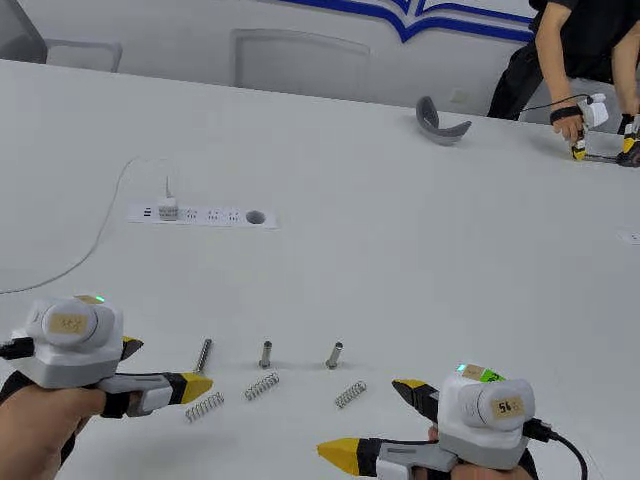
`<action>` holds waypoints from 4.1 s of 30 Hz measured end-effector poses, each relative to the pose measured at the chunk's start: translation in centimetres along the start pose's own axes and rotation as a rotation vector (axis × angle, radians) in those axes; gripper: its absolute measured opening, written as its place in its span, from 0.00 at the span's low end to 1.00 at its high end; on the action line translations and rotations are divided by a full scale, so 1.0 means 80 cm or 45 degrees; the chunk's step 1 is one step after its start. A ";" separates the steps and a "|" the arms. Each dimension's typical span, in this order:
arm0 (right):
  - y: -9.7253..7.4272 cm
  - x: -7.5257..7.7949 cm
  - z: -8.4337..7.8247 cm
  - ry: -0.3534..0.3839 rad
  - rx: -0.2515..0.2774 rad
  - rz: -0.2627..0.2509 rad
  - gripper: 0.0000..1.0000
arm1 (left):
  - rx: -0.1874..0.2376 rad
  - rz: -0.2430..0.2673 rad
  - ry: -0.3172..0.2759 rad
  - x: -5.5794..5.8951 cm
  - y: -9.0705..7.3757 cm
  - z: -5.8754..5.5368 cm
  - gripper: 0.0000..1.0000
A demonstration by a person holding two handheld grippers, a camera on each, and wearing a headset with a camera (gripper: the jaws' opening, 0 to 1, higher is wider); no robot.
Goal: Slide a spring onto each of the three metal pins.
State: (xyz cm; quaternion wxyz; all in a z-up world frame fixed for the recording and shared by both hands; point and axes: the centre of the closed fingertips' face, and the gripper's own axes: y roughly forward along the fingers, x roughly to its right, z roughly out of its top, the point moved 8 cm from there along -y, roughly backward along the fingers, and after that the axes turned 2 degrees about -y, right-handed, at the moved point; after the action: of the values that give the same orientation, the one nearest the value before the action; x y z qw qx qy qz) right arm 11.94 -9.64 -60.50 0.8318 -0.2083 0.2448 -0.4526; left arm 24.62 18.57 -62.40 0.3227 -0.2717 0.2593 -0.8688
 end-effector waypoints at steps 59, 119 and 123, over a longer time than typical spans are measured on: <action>0.003 0.005 -0.016 0.068 -0.025 0.004 0.92 | -0.131 0.101 -0.099 -0.031 0.127 -0.004 0.25; 0.001 0.011 -0.011 0.101 0.005 -0.022 0.91 | 0.098 0.379 -0.251 -0.036 0.066 -0.014 0.07; 0.000 0.010 -0.010 0.098 0.007 -0.019 0.91 | 0.104 0.376 -0.240 -0.034 0.062 -0.015 0.07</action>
State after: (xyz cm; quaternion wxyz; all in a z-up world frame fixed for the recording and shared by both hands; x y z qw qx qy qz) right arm 11.83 -10.38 -61.33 0.8189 -0.1902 0.2737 -0.4672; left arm 27.75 17.55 -67.20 0.4804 -0.2977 0.2296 -0.7924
